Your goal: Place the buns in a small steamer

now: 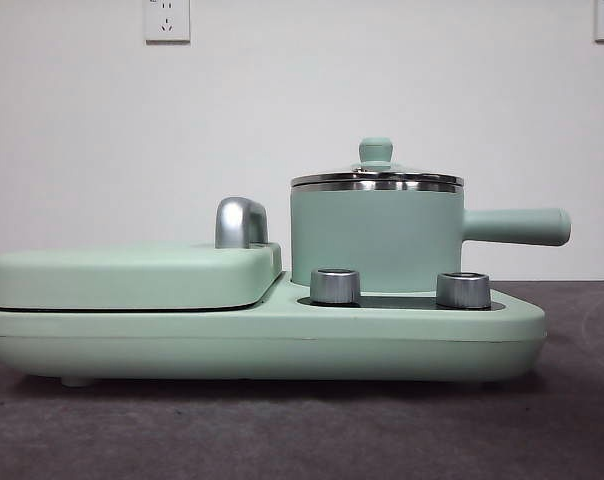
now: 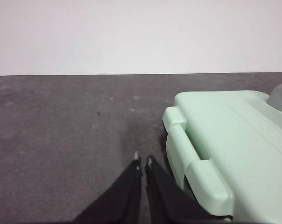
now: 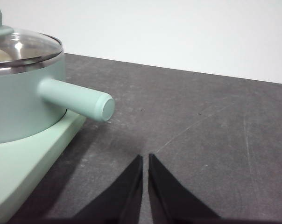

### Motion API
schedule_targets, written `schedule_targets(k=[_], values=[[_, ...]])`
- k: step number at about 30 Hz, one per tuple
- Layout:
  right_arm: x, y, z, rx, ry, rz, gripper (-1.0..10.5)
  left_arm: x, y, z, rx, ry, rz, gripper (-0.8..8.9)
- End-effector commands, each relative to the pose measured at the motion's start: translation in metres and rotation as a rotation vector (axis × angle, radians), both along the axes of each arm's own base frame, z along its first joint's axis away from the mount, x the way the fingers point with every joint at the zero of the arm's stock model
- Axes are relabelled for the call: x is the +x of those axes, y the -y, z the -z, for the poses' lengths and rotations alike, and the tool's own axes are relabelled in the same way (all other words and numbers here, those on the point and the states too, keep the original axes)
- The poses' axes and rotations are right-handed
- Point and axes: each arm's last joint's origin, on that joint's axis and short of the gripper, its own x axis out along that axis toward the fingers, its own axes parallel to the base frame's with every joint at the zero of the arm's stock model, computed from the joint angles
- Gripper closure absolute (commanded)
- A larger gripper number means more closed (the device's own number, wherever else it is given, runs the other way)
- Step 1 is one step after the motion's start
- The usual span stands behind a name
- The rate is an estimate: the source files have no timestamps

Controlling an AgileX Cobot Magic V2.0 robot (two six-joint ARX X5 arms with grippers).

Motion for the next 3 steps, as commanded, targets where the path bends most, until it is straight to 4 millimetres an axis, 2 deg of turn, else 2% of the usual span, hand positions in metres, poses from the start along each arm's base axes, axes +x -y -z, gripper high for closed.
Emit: schedule_targets(k=[1,3], values=[[0.0003,0.0001,0.0004,0.004,0.007,0.001,9.3,0.0013,0.0001,0.0057,-0.001,-0.009,-0.002,7.93],[0.0003,0.0001,0.0005,0.004,0.006,0.001,9.3,0.0013,0.0001,0.0057,-0.001,-0.009,-0.002,7.93]])
